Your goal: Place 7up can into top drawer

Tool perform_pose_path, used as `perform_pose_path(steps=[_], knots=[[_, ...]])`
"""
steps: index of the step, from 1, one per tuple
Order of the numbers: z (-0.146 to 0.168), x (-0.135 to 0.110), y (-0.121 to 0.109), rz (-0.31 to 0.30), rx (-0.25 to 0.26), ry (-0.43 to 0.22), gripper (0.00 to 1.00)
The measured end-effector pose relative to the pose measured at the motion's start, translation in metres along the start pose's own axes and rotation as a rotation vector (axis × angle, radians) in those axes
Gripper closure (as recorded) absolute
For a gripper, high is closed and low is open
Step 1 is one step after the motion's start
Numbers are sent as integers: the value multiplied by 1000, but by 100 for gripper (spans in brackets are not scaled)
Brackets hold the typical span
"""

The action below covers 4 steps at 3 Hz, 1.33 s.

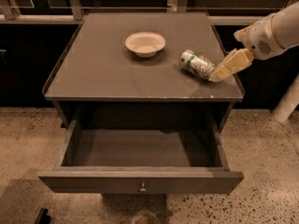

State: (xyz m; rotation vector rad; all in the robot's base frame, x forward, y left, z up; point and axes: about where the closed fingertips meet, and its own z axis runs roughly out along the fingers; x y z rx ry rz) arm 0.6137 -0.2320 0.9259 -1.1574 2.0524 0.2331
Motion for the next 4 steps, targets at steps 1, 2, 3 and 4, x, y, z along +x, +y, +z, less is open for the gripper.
perform_pose_path(steps=[1, 2, 3, 4], knots=[[30, 1, -5, 3, -19, 9, 0], [54, -5, -11, 6, -31, 3, 0], [70, -6, -15, 7, -35, 7, 0], [83, -1, -18, 19, -42, 23, 0]])
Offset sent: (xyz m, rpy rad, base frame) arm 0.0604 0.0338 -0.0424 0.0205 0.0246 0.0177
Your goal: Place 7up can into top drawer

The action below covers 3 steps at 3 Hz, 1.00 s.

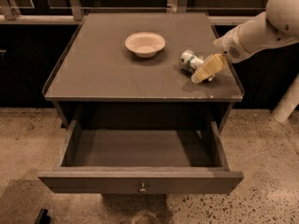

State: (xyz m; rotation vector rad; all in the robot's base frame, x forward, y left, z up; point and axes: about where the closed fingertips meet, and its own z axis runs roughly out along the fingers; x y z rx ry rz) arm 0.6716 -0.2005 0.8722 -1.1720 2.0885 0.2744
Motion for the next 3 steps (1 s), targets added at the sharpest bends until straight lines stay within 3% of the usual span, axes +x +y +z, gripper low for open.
perform_pose_path(steps=[2, 3], knots=[[19, 20, -5, 37, -12, 54, 0], [19, 20, -5, 37, -12, 54, 19]])
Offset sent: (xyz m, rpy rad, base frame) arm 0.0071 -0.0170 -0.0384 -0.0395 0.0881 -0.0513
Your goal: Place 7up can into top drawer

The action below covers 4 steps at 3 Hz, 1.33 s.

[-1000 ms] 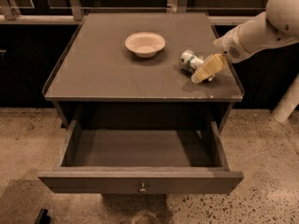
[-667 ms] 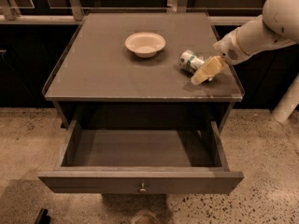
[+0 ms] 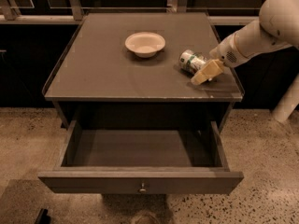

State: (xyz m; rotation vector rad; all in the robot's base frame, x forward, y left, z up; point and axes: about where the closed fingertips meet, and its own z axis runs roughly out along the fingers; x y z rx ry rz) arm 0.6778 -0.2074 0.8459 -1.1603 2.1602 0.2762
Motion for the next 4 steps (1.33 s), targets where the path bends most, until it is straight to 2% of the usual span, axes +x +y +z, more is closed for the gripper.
perform_pose_path(steps=[3, 4], knots=[[0, 0, 0, 0, 0, 0, 89], [-12, 5, 23, 0, -32, -80, 100]])
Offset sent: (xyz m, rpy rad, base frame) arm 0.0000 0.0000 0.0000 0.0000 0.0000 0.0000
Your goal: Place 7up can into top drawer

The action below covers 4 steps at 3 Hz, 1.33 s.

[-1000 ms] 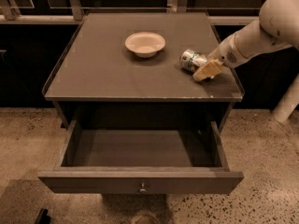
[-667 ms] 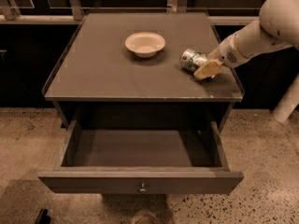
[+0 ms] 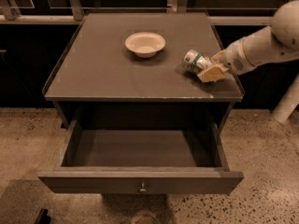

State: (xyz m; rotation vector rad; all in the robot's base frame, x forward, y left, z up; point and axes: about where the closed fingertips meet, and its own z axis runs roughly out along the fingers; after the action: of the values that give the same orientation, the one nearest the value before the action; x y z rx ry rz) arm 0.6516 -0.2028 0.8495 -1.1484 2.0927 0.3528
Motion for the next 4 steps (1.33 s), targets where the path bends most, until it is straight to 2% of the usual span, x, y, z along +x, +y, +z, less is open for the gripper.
perform_pose_path(steps=[1, 2, 3, 4], knots=[[-33, -9, 45, 28, 18, -153, 100], [-46, 25, 82, 146, 38, -227, 100], [-46, 67, 110, 281, 41, -237, 100], [-49, 94, 135, 382, 55, -227, 100]])
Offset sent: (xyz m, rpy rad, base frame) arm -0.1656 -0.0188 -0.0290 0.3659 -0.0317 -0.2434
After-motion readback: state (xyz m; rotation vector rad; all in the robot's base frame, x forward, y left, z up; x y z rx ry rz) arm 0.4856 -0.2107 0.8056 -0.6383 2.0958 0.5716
